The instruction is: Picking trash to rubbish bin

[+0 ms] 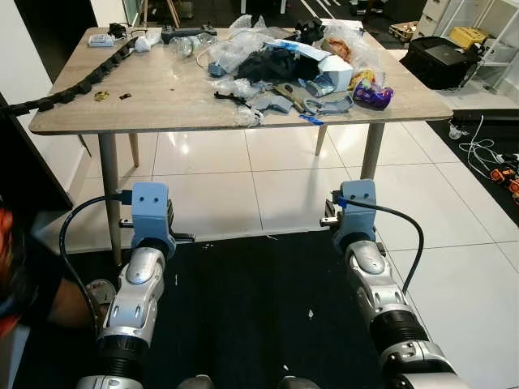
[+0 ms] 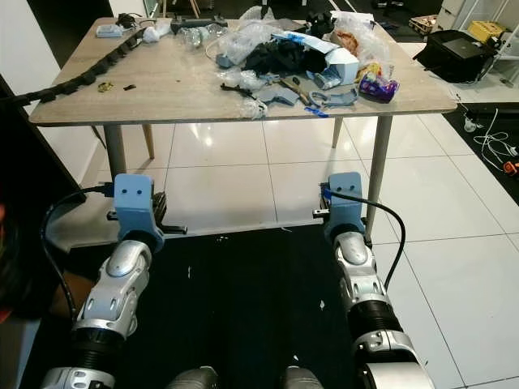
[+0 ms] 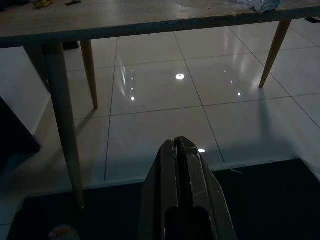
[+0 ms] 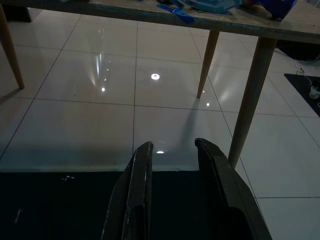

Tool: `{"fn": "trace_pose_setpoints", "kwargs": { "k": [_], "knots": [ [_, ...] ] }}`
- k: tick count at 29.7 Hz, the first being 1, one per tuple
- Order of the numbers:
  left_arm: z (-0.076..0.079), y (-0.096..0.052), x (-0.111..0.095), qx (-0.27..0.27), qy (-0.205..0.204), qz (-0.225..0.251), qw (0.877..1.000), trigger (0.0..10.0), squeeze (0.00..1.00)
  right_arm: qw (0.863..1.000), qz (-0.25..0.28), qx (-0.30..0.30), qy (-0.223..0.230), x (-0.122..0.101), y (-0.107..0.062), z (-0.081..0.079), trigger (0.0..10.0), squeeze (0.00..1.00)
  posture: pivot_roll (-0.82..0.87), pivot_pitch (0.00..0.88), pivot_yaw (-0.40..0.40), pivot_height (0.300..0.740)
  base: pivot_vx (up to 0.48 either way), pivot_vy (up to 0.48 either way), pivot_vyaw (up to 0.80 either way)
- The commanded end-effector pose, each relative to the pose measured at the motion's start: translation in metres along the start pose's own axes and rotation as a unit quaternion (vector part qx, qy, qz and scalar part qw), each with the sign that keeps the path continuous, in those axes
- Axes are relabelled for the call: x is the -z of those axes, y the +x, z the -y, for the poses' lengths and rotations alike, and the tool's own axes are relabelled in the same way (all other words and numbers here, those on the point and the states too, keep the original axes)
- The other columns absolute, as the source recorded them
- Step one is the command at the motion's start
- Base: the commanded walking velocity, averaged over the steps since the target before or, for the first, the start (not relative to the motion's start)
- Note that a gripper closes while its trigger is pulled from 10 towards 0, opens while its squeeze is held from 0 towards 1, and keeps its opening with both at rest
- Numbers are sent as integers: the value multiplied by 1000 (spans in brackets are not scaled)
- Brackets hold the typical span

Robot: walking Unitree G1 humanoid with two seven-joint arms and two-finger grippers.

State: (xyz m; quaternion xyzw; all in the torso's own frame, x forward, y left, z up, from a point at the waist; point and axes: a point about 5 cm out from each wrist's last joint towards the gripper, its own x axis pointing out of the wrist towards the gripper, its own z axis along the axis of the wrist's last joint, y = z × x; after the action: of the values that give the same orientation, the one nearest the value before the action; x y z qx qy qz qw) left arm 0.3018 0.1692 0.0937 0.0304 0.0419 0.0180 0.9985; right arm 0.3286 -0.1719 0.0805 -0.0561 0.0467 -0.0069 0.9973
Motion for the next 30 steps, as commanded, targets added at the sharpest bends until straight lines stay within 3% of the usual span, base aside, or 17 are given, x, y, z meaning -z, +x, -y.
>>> {"fn": "trace_pose_setpoints", "kwargs": {
  "k": [1,21,30],
  "knots": [
    [2,-1,3,2,3,-4,1000,10000,0,1000,-4,-3,-4,0,1,0,10000,0,0,17,-34,740,0,0,0],
    [4,0,-3,7,1,8,1000,10000,0,1000,12,2,-1,-10,5,4,10000,0,-1,20,-39,740,0,0,0],
    [4,0,-3,8,-1,10,1000,10000,0,1000,15,0,-4,-11,5,4,10000,0,-3,23,-39,740,264,0,0]
  ]
}}
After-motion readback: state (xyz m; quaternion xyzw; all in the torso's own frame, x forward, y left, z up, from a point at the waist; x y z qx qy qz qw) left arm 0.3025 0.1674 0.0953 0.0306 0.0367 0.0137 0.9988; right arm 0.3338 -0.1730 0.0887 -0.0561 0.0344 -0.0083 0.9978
